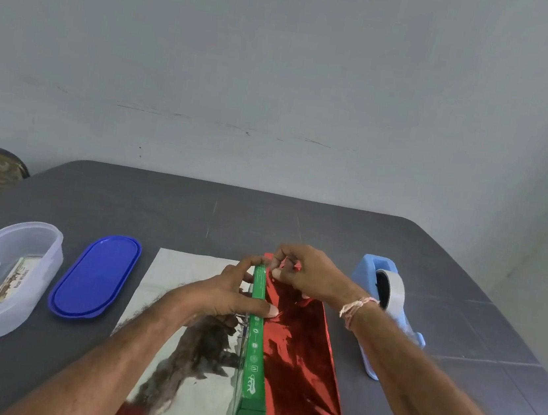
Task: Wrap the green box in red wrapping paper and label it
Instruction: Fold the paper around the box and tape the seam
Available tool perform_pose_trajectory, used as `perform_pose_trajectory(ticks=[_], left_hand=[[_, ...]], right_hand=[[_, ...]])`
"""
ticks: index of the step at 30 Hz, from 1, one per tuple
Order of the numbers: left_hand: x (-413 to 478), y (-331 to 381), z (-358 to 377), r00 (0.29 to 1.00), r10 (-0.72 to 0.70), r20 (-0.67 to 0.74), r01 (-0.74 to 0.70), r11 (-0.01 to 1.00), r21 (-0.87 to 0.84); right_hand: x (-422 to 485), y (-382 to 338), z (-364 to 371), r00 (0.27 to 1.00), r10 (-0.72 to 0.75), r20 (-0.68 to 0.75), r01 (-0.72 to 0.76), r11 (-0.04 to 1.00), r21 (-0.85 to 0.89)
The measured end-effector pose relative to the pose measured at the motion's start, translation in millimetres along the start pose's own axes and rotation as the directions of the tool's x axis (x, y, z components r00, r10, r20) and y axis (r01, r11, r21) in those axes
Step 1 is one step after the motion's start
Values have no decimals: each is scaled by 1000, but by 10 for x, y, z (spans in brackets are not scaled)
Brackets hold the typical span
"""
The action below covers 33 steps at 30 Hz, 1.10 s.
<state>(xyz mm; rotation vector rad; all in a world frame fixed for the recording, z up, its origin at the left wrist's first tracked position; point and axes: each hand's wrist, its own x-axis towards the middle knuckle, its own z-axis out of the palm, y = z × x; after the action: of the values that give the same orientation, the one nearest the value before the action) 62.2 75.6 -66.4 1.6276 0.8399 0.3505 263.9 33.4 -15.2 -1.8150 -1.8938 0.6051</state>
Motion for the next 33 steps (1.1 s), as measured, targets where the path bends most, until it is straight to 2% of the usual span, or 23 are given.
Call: perform_pose_trajectory(ticks=[5,15,33], left_hand=[[0,-10,1,1000,6,-8,-6,1000,2],[-3,-8,10,1000,12,-10,-11,999,44],[7,-32,20,999,14,-33,-12,998,57]], right_hand=[[14,31,69,997,-13,-78,8,998,-68],[-7,4,139,990,30,-139,-50,988,-146],[-63,-50,180,978,71,-196,-102,983,-154]])
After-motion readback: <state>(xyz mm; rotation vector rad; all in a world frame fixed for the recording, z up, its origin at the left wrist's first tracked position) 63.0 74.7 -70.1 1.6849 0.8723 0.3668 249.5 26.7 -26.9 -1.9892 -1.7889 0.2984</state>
